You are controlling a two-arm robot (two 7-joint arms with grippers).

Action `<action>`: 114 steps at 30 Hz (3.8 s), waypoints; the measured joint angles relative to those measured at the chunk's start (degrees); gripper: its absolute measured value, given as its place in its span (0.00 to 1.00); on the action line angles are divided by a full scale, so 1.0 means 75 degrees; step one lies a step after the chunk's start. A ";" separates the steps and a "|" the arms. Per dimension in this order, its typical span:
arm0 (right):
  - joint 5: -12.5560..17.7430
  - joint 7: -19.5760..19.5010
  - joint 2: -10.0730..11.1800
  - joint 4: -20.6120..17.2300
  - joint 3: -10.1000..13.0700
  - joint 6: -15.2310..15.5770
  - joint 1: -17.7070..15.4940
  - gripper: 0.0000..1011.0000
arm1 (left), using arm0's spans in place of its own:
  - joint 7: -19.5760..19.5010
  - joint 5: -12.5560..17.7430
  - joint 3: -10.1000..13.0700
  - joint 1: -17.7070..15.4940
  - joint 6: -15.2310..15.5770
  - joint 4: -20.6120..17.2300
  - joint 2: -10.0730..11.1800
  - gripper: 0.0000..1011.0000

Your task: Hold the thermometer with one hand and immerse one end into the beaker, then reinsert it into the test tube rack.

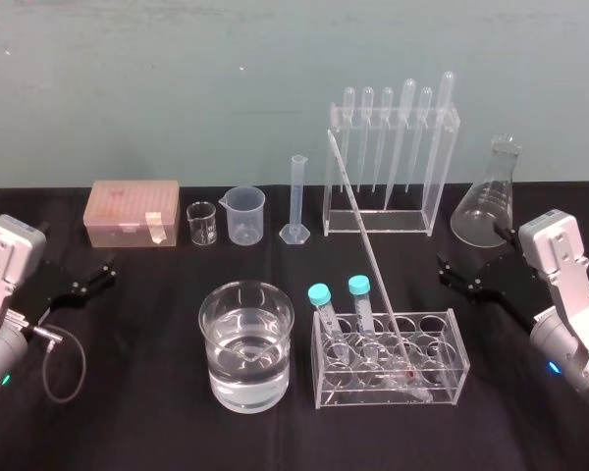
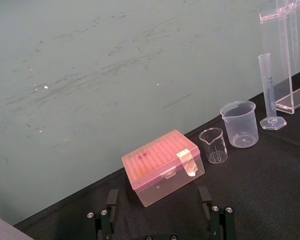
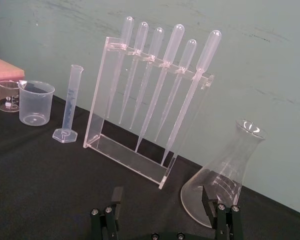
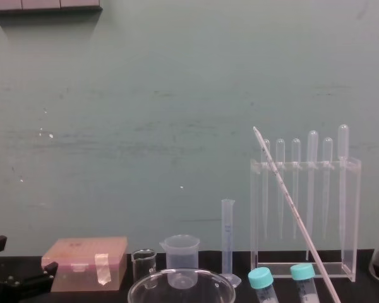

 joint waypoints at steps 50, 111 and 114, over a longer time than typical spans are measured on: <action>0.3099 0.3360 -0.0207 -0.1245 -0.0368 0.3494 0.1997 0.99 | 0.0000 0.0000 0.0000 0.0000 0.0000 0.0000 0.0000 1.00; 0.2885 0.3264 -0.0347 -0.1123 -0.0429 0.3564 0.2092 0.06 | 0.0000 0.0000 0.0000 0.0000 0.0000 0.0000 0.0000 1.00; 0.2883 0.3265 -0.0353 -0.1131 -0.0386 0.3438 0.2041 0.06 | 0.0000 0.0000 0.0000 0.0000 0.0000 0.0000 0.0000 1.00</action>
